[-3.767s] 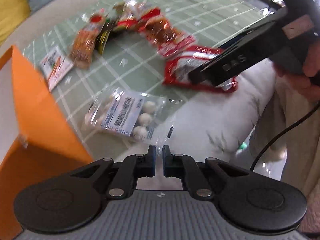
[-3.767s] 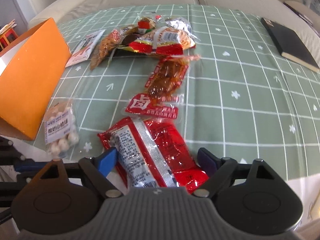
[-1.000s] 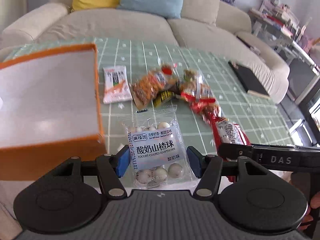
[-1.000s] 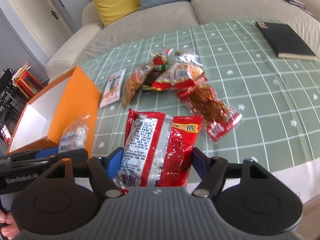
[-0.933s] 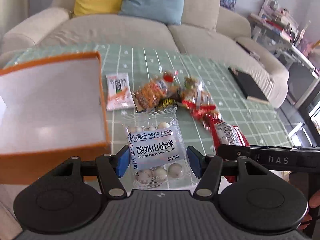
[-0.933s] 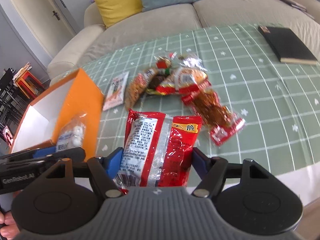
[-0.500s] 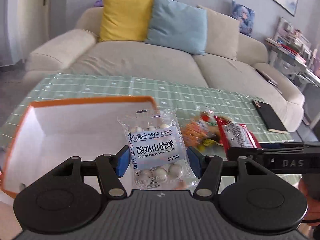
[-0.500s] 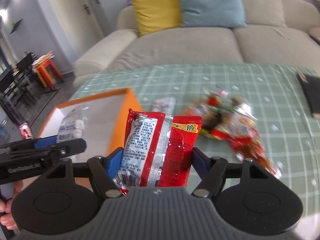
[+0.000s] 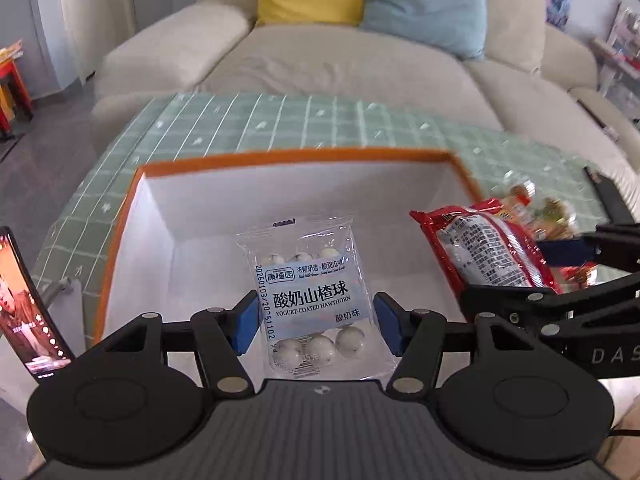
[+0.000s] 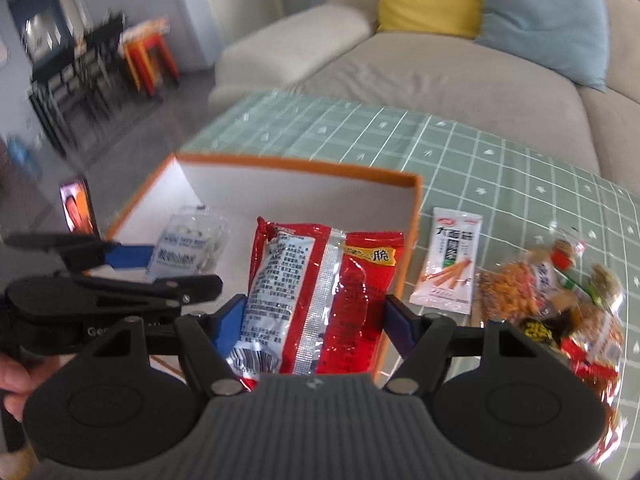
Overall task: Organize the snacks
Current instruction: 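Carry both packs over the orange box and lower them inside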
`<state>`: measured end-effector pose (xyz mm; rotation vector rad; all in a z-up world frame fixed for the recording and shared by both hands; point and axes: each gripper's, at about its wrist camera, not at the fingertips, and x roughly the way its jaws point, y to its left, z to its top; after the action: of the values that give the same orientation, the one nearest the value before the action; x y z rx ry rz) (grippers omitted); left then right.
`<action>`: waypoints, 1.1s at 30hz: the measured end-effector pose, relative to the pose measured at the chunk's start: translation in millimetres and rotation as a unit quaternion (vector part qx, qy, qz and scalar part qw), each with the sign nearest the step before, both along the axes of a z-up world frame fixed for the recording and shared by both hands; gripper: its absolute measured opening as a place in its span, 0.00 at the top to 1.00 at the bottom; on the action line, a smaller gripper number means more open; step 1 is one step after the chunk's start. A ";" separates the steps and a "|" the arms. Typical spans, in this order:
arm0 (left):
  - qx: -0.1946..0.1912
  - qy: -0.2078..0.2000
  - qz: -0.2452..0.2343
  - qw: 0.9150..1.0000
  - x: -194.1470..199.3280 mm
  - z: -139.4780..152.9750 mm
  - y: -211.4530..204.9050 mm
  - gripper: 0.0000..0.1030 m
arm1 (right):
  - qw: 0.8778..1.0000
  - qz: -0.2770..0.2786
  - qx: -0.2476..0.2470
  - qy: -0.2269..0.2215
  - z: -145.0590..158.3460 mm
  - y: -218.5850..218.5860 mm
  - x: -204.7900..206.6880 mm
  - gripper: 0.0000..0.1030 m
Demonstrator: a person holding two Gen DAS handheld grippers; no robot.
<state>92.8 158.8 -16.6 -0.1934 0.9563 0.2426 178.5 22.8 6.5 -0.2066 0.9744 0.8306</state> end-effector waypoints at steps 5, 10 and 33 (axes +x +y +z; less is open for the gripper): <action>0.008 0.048 0.003 0.999 8.0 -23.5 20.1 0.33 | 0.997 0.032 -0.066 0.002 -25.7 35.3 6.3 0.32; 0.026 0.090 -0.020 0.995 15.9 -37.9 23.8 0.33 | 0.991 0.060 -0.115 0.010 -51.7 57.9 7.0 0.32; 0.049 0.153 -0.035 0.986 18.2 -53.2 31.3 0.28 | 0.976 0.138 -0.165 0.041 -87.2 98.1 10.4 0.32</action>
<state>111.0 190.1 -69.8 -0.0314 1.2514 0.2596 188.9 120.9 -80.7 -0.6082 1.1760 0.9321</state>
